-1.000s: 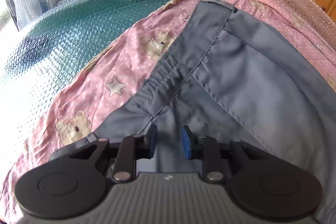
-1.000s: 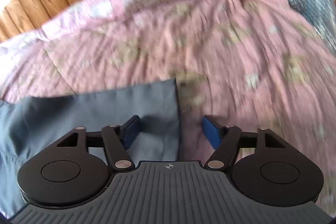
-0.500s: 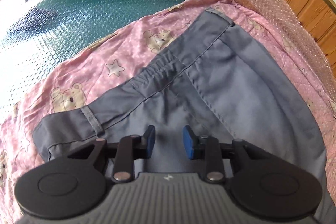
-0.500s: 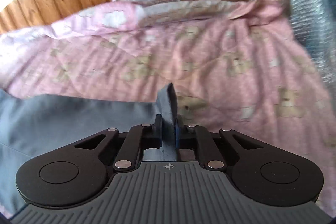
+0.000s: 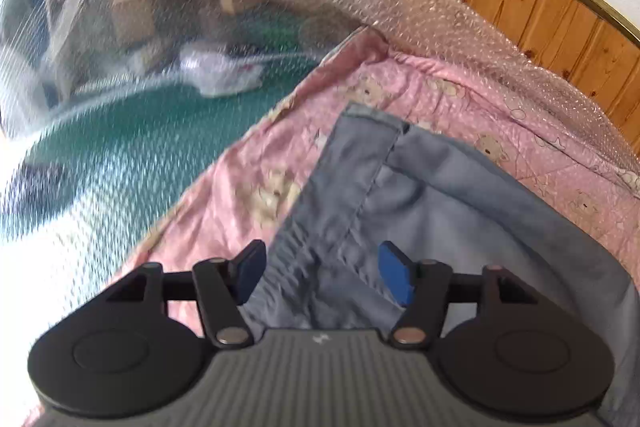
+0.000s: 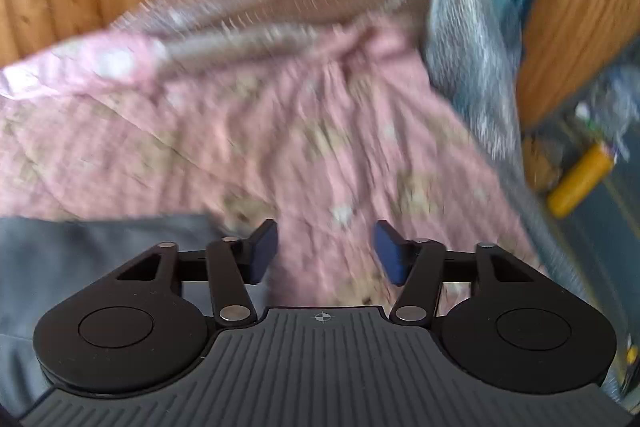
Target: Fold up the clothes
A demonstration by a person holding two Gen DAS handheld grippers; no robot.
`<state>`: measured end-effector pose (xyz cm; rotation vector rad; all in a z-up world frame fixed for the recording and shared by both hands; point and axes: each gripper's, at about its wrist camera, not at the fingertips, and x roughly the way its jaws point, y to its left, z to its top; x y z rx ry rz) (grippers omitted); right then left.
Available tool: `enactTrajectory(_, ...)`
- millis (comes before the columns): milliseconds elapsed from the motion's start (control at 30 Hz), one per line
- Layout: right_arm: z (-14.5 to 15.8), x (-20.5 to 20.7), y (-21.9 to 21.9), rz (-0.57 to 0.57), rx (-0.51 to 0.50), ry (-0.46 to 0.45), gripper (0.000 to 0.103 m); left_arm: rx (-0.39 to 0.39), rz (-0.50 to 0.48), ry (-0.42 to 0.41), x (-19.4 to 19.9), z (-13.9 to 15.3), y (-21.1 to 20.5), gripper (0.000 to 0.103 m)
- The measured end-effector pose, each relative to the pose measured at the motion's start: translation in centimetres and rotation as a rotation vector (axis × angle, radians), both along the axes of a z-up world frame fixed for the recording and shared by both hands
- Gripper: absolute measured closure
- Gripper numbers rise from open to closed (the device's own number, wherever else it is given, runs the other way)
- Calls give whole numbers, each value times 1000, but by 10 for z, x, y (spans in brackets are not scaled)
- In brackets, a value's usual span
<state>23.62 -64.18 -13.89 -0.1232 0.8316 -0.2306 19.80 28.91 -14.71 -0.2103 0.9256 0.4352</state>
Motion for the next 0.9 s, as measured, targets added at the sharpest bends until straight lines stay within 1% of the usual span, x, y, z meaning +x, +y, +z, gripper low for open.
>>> enactTrajectory(67,17,-4,27,67,-7,-23,31,51,-22,2,16,-2,14,32)
enactTrajectory(133,30,-8,60,138,-18,-40,19,62,-57,-20,32,-7,29,32)
enactTrajectory(200,41,-14,96,192,-26,-53,17,42,-121,-57,51,-16,38,32)
enactTrajectory(300,52,-26,153,275,-19,-35,14,3,-223,-41,82,-37,42,30)
enactTrajectory(367,53,-33,192,333,-18,-12,13,-8,-294,-51,92,-46,40,34)
enactTrajectory(400,53,-36,212,364,-21,3,13,-14,-332,-61,95,-50,38,46)
enactTrajectory(433,52,-38,232,391,-27,15,12,-21,-369,-74,96,-52,37,75)
enactTrajectory(467,50,-40,252,416,-33,20,11,-30,-404,-90,94,-51,37,89)
enactTrajectory(500,48,-41,271,439,-38,23,11,-35,-437,-111,90,-49,37,99)
enactTrajectory(567,43,-41,308,477,-39,28,9,-68,-504,-151,82,-44,41,100)
enactTrajectory(667,28,-29,353,488,3,40,9,-132,-590,-187,74,-37,53,100)
enactTrajectory(700,23,-24,367,489,29,49,9,-150,-604,-190,73,-35,58,100)
enactTrajectory(767,15,-14,400,514,77,59,9,-146,-587,-195,74,-34,70,95)
enactTrajectory(800,12,-9,417,529,101,63,9,-147,-568,-205,74,-34,76,82)
enactTrajectory(833,9,-3,435,553,122,69,9,-154,-549,-220,74,-35,81,60)
enactTrajectory(867,6,3,454,586,132,74,9,-173,-531,-238,75,-36,86,46)
enactTrajectory(900,3,10,474,620,135,78,9,-206,-519,-251,78,-38,91,26)
